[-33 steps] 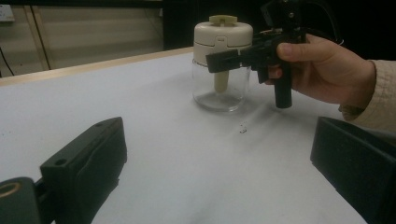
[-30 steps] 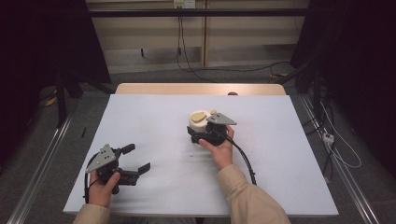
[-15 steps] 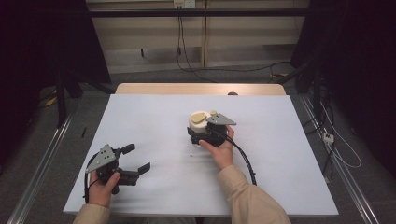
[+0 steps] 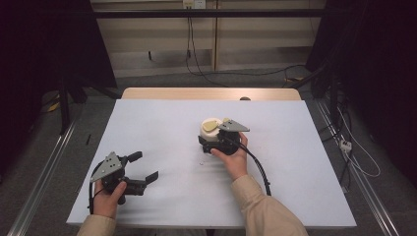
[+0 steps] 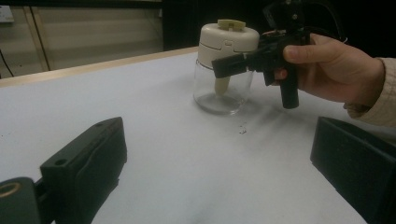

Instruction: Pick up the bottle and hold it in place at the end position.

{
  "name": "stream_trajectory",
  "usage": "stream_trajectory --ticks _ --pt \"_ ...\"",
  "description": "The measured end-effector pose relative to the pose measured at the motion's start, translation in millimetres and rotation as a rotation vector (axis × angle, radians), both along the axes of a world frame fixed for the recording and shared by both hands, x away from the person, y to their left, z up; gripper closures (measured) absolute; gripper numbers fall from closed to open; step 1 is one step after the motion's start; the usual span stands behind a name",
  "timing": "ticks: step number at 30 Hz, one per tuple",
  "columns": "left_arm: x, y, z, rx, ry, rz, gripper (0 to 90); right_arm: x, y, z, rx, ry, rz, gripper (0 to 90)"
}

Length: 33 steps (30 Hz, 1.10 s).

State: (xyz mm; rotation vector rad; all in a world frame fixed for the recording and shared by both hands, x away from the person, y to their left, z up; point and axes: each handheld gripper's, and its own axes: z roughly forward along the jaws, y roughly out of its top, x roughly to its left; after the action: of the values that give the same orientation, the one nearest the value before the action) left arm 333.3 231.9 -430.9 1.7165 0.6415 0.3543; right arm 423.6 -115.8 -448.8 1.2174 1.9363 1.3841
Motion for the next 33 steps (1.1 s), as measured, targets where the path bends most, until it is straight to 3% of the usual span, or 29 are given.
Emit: stream_trajectory --ticks 17,25,27,30,33 --pt "4.9 -0.4 -2.9 -0.009 0.009 0.0 3.4 -1.6 0.0 0.4 -0.007 0.013 -0.009 5.1" --pt "6.2 -0.5 -3.0 -0.01 0.009 -0.012 3.5 -2.1 -0.7 -0.7 0.005 0.036 -0.015 3.5" --pt "5.7 -0.5 -2.8 -0.015 0.011 -0.014 3.5 -1.6 -1.3 -2.0 0.01 0.067 -0.011 1.6" --pt "6.2 -0.5 -2.9 -0.013 0.01 -0.013 3.5 -3.2 -1.1 -5.2 -0.034 0.103 -0.004 1.3" --pt "6.8 -1.4 -3.4 -0.011 0.01 -0.014 3.5 -8.2 -2.7 -5.4 -0.046 0.084 -0.005 2.5"
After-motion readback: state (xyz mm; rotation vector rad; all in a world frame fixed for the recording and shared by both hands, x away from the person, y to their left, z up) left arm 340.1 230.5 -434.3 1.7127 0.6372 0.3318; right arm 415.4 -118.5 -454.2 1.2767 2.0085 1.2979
